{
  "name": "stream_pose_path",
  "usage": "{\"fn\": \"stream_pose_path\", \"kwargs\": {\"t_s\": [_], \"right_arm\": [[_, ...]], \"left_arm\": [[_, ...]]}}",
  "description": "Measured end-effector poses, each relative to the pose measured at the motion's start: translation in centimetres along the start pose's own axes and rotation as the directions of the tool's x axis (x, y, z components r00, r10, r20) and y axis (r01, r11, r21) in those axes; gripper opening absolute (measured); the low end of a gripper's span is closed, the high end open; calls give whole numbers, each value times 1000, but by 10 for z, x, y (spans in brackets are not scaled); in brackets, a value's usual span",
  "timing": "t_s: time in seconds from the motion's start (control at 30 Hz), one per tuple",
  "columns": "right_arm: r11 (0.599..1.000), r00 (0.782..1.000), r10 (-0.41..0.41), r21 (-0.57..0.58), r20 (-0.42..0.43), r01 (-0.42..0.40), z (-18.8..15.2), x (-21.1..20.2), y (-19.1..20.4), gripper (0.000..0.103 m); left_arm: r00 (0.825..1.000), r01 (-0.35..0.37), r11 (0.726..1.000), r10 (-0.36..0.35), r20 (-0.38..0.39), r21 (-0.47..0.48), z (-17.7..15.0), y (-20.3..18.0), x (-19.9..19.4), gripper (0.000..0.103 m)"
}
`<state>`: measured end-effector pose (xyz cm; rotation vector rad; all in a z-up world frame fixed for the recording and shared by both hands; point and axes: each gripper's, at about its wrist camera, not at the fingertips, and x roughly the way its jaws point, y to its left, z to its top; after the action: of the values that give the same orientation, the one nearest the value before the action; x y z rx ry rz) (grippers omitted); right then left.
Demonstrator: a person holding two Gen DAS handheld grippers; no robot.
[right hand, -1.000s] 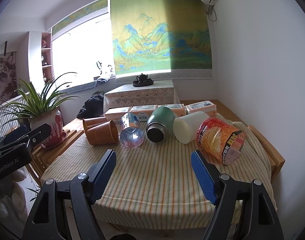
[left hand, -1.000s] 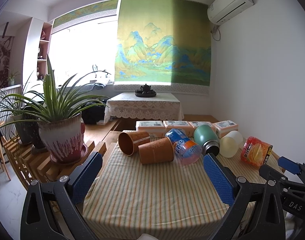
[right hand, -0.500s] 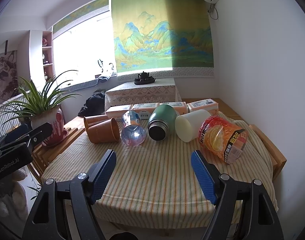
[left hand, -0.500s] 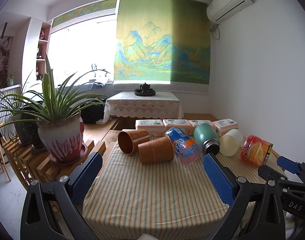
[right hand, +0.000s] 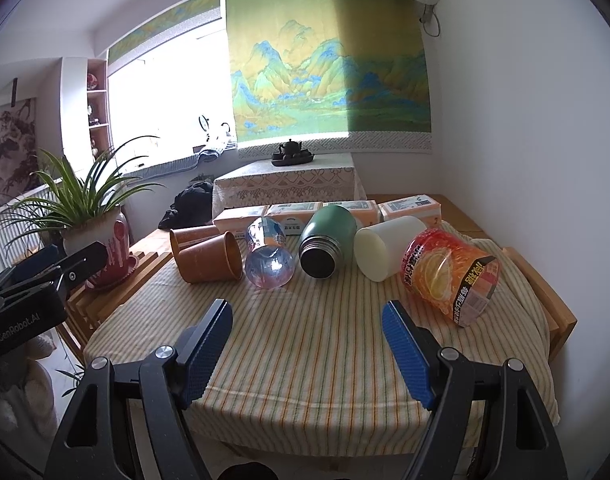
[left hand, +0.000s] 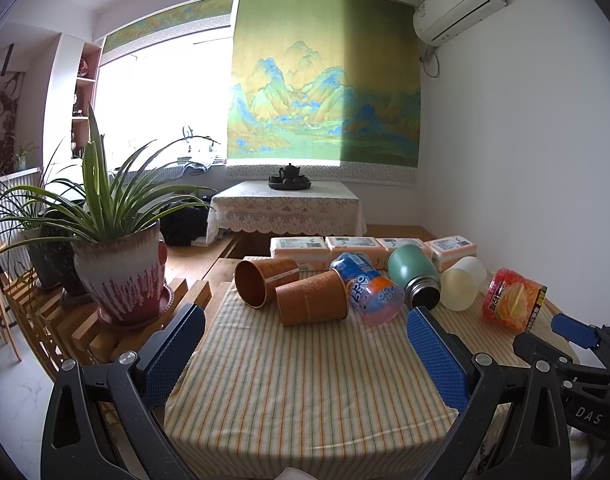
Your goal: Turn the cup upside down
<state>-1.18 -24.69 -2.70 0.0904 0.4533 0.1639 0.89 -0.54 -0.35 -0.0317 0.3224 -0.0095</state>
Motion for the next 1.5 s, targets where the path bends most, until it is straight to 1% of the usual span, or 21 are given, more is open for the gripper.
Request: {"fn": "stream_pose_path", "kwargs": {"t_s": [0.57, 0.73, 0.97, 1.17, 1.3, 1.37, 1.4, 1.5], "right_arm": [[1000, 1000, 24, -15, -17, -24, 5, 15, 3, 74], [999, 999, 39, -25, -24, -40, 8, 24, 5, 74], [992, 997, 75, -99, -23, -77, 23, 42, 15, 74], [977, 990, 128, -164, -61, -136, 38, 69, 30, 74], [957, 981, 172, -220, -92, -189, 48, 88, 42, 74], [938, 970, 208, -254, -126, -235, 55, 99, 50, 74], [924, 959, 240, -267, -148, -273, 58, 105, 55, 74], [871, 916, 323, -305, -238, -386, 70, 124, 67, 74]], "left_arm": [[1000, 3, 1000, -3, -15, -7, -2, 4, 10, 102], [1000, -7, 1000, 6, -17, -13, 0, 11, 16, 102], [998, -47, 998, 46, -31, -31, -1, 35, 22, 102], [996, -80, 996, 78, -48, -43, -3, 55, 31, 102], [993, -101, 994, 98, -66, -41, -6, 65, 38, 102], [991, -113, 993, 110, -72, -43, -7, 71, 41, 102], [991, -120, 992, 116, -73, -45, -7, 75, 41, 102], [988, -139, 989, 134, -80, -57, -8, 85, 43, 102]]}}
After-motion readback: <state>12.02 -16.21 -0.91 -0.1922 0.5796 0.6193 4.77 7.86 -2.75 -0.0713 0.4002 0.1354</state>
